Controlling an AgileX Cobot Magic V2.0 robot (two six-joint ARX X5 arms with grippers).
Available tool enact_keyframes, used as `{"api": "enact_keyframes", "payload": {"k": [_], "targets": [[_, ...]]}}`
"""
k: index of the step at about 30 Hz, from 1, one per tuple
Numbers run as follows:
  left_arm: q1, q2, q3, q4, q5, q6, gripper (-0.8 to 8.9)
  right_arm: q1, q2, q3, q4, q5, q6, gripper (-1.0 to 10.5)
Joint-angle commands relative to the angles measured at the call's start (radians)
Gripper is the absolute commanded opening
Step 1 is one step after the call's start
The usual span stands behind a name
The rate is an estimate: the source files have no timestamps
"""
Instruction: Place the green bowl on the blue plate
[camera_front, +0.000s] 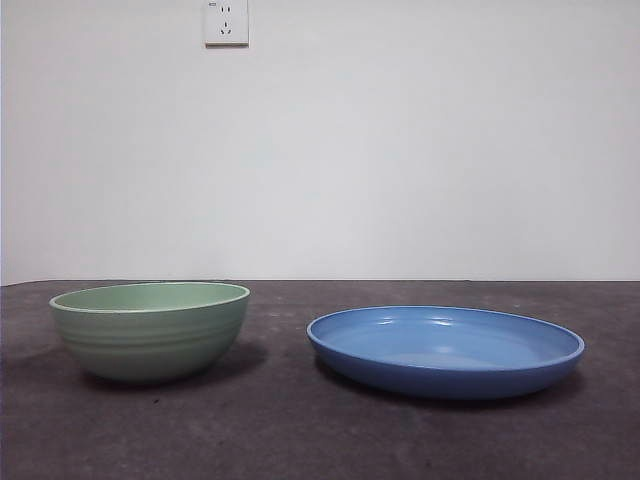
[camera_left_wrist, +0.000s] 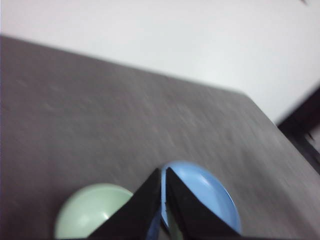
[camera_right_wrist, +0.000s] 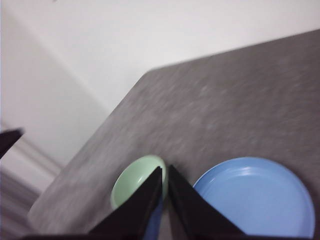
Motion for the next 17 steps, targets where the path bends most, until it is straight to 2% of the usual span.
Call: {"api": "enact_keyframes", "payload": {"k": [1, 4, 9, 15, 17], "targets": [[-0.018, 0.063, 0.046, -0.035, 0.097, 0.069, 0.15, 0.043, 0.030, 0.063, -0.060, -0.003, -0.107, 0.1], [-0.041, 0.117, 0.066, -0.069, 0.186, 0.103, 0.15, 0.080, 0.055, 0.109, -0.134, -0.005, -0.184, 0.1], [-0.079, 0.169, 0.070, -0.079, 0.237, 0.104, 0.19, 0.103, 0.060, 0.122, -0.195, -0.009, -0.258, 0.1], [-0.089, 0.174, 0.070, -0.078, 0.236, 0.128, 0.34, 0.103, 0.060, 0.122, -0.223, 0.002, -0.275, 0.2], [-0.089, 0.174, 0.070, -0.078, 0.236, 0.135, 0.73, 0.103, 0.060, 0.122, -0.223, 0.001, -0.278, 0.6]]}}
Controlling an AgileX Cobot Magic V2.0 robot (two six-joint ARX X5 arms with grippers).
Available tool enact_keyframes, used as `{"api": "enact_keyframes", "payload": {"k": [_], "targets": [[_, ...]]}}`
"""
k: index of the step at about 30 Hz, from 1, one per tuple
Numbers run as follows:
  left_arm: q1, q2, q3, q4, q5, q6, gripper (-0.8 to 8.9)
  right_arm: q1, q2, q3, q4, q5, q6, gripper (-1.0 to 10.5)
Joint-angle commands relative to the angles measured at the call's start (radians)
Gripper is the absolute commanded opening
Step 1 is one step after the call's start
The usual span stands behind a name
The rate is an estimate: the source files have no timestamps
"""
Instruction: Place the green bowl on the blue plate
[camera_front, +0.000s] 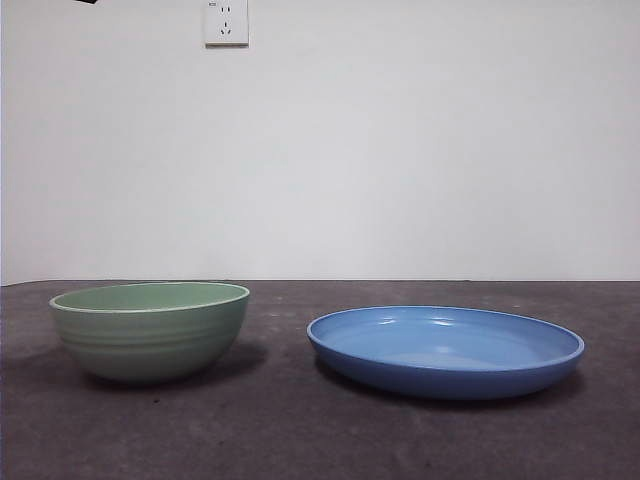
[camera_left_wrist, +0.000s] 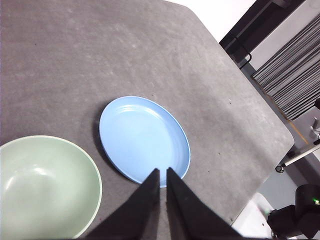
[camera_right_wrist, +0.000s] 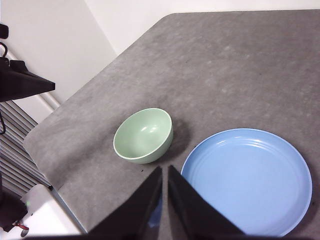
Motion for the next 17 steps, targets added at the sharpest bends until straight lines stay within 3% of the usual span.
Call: {"api": "enact_keyframes", "payload": {"k": [1, 5, 7, 9, 17], "targets": [[-0.003, 0.005, 0.026, 0.011, 0.006, 0.030, 1.27, 0.004, 0.005, 0.015, 0.008, 0.001, -0.022, 1.3], [-0.003, 0.005, 0.026, 0.011, 0.005, 0.032, 4.47, 0.004, 0.005, 0.015, 0.008, 0.002, -0.022, 4.5], [-0.003, 0.005, 0.026, 0.012, 0.005, 0.035, 5.58, 0.004, 0.005, 0.015, 0.008, 0.002, -0.022, 5.1], [-0.003, 0.005, 0.026, 0.012, 0.005, 0.039, 5.96, 0.004, 0.005, 0.015, 0.009, 0.002, -0.022, 5.1], [-0.003, 0.005, 0.026, 0.011, 0.005, 0.056, 5.95, 0.004, 0.005, 0.015, 0.016, 0.002, -0.022, 5.1]]}}
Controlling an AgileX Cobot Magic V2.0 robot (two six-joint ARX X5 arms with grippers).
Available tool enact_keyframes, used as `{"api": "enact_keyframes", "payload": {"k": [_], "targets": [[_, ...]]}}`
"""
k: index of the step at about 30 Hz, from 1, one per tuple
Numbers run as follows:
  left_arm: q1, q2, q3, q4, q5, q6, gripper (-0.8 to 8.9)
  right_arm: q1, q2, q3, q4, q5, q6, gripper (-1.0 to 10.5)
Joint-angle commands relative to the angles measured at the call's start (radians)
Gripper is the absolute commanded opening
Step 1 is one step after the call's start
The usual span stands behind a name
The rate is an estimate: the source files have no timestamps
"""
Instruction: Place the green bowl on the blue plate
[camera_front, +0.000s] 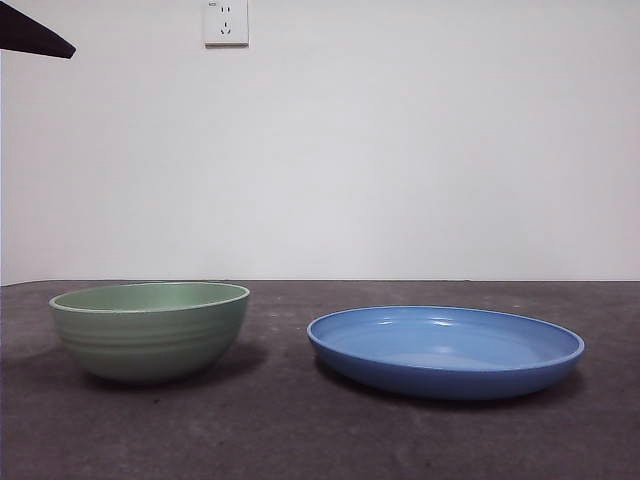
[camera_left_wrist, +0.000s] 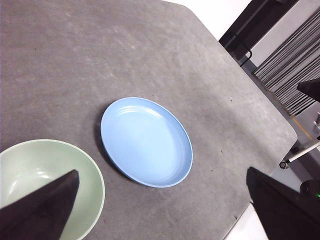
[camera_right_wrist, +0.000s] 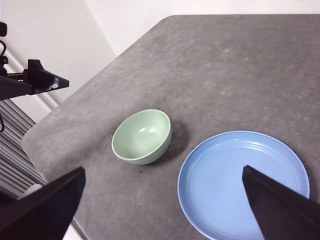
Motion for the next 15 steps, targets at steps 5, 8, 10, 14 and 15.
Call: {"api": "enact_keyframes", "payload": {"k": [5, 8, 10, 14, 15], "targets": [[-0.002, 0.008, 0.026, 0.009, 0.000, 0.015, 5.95, 0.004, 0.005, 0.015, 0.011, 0.005, -0.012, 5.1], [0.006, 0.027, 0.026, 0.008, -0.004, -0.030, 5.95, 0.004, 0.005, 0.015, 0.010, 0.039, -0.011, 5.5], [0.018, 0.050, 0.026, 0.001, -0.004, -0.034, 5.95, 0.004, 0.005, 0.015, 0.010, 0.062, -0.011, 5.9], [0.040, 0.127, 0.026, -0.044, -0.009, -0.047, 5.95, 0.004, 0.005, 0.015, 0.010, 0.062, -0.011, 5.9], [0.046, 0.147, 0.026, -0.055, -0.019, -0.047, 5.95, 0.004, 0.004, 0.015, 0.010, 0.062, -0.011, 5.9]]}}
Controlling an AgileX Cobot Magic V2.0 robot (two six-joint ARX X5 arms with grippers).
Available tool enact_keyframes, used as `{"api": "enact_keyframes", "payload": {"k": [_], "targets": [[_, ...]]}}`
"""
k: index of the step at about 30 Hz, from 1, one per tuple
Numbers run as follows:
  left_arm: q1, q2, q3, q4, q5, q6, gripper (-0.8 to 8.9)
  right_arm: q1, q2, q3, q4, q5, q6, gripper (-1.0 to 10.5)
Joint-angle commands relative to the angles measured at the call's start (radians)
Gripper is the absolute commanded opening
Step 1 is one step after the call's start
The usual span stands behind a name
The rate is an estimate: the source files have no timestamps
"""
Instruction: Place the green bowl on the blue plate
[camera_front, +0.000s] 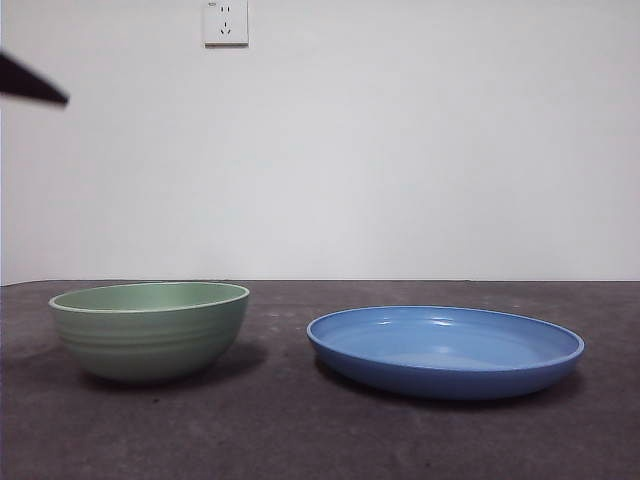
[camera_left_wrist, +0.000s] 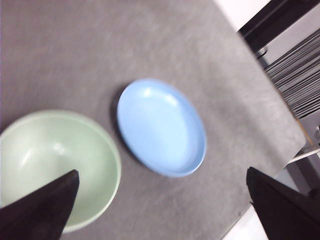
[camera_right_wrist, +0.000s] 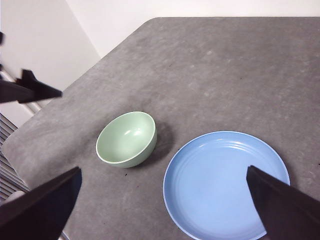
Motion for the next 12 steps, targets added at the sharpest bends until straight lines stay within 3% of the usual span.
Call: {"api": "enact_keyframes", "payload": {"k": [1, 6, 12], "targets": [[0.013, 0.065, 0.018, -0.024, -0.034, -0.012, 5.95, 0.004, 0.004, 0.015, 0.011, 0.001, -0.008, 5.9], [0.048, 0.196, 0.018, -0.051, -0.161, -0.010, 5.94, 0.004, 0.004, 0.015, 0.010, -0.010, -0.005, 5.9], [0.072, 0.358, 0.018, -0.029, -0.229, 0.018, 5.93, 0.004, 0.004, 0.015, 0.010, -0.012, 0.007, 5.9]]}}
